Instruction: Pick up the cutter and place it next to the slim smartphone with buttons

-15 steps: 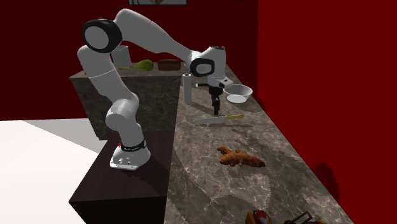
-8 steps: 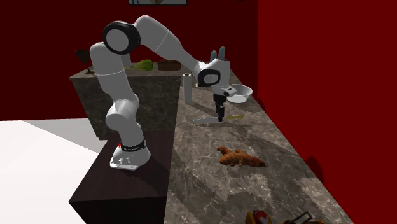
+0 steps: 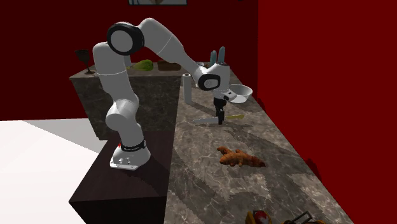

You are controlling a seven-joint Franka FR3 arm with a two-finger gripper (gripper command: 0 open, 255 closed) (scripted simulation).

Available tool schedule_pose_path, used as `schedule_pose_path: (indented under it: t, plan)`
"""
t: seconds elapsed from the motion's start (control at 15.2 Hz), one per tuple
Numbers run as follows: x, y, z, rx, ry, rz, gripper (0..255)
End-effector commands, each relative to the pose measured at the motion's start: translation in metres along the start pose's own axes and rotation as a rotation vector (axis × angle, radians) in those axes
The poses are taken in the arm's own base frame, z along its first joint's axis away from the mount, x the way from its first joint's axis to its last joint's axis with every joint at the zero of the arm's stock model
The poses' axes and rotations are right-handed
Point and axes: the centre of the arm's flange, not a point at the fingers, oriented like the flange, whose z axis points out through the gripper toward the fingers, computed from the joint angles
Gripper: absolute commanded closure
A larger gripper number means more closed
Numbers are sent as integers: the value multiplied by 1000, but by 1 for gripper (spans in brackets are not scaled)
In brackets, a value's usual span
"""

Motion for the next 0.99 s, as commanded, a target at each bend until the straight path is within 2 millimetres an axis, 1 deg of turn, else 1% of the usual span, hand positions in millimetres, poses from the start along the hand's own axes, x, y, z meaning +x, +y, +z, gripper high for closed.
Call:
schedule_pose_path:
  t: [0.0, 0.2, 0.26, 0.86, 0.92]
  plan:
    - [0, 0, 0, 0, 0, 0, 0]
    - [0, 0, 0, 0, 0, 0, 0]
    - [0, 0, 0, 0, 0, 0, 255]
    - [0, 0, 0, 0, 0, 0, 255]
    - [0, 0, -5, 0, 0, 0, 255]
